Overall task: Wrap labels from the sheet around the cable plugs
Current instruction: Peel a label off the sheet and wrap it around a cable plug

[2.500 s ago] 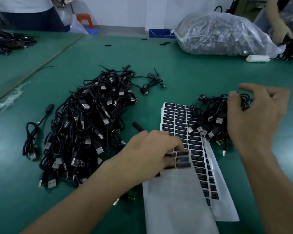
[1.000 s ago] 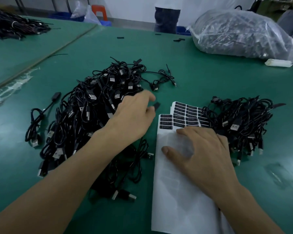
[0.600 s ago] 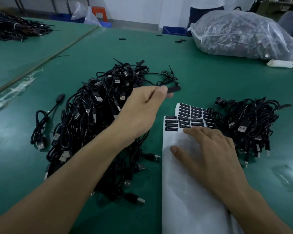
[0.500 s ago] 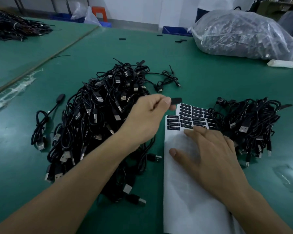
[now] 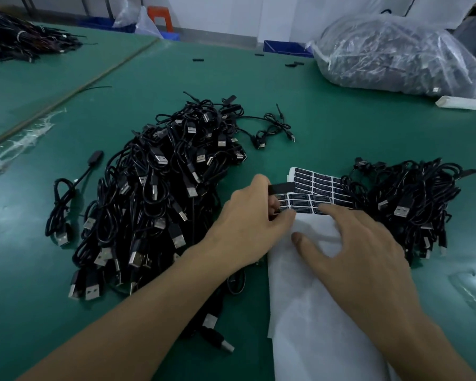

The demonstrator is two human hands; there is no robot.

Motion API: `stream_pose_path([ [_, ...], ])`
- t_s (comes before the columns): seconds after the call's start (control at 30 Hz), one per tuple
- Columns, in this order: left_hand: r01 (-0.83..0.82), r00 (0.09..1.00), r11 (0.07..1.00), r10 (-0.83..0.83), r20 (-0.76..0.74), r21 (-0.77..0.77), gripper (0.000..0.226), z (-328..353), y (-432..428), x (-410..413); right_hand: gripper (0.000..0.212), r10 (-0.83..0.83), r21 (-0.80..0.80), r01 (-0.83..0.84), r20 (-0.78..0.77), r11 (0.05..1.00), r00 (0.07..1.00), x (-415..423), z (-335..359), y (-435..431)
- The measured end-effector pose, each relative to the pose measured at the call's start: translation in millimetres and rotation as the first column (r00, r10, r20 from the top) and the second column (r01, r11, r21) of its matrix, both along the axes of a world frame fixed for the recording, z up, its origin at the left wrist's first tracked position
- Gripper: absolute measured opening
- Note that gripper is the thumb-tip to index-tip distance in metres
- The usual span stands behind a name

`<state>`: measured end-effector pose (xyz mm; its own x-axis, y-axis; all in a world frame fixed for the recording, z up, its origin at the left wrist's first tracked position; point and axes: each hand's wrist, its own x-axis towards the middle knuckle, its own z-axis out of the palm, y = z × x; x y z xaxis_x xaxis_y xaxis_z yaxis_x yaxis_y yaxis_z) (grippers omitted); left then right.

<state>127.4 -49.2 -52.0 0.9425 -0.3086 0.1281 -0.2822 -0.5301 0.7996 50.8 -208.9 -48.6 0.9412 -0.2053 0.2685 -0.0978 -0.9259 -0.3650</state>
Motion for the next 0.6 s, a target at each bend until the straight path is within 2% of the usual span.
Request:
stream_pose_path([
  [0.1, 0.001, 1.000, 1.000, -0.001, -0.011, 0.015, 0.040, 0.6, 1.1, 0.0, 0.059, 0.059, 0.134, -0.062, 0.024, 0.989, 0.998, 2.0, -1.6, -0.3],
  [0.2, 0.012, 1.000, 1.000, -0.012, -0.011, -0.027, 0.043, 1.1, 1.8, 0.8, 0.065, 0.043, 0.354, -0.064, 0.068, 0.933, 0.997, 6.3, 0.3, -4.9],
  [0.3, 0.032, 0.999, 0.996, -0.033, -0.013, -0.079, 0.046, 1.2, 3.7, 1.5, 0.080, -0.031, 0.620, -0.015, 0.064, 0.785, 0.997, 10.2, 4.5, -9.8],
  [0.43, 0.072, 0.997, 0.989, -0.075, -0.021, -0.127, 0.055, 1.0, 5.3, 1.1, 0.097, -0.003, 0.758, -0.027, 0.038, 0.651, 0.999, 8.6, 7.2, -13.4],
  [0.5, 0.095, 0.995, 0.984, -0.099, -0.021, -0.153, 0.054, 1.1, 5.2, 0.8, 0.104, 0.018, 0.844, -0.026, 0.020, 0.536, 1.000, 8.0, 8.7, -12.7],
  [0.6, 0.120, 0.991, 0.976, -0.128, -0.034, -0.181, 0.056, 1.7, 5.1, 0.0, 0.094, -0.002, 0.925, -0.002, 0.003, 0.380, 1.000, 10.1, 14.5, -13.8],
])
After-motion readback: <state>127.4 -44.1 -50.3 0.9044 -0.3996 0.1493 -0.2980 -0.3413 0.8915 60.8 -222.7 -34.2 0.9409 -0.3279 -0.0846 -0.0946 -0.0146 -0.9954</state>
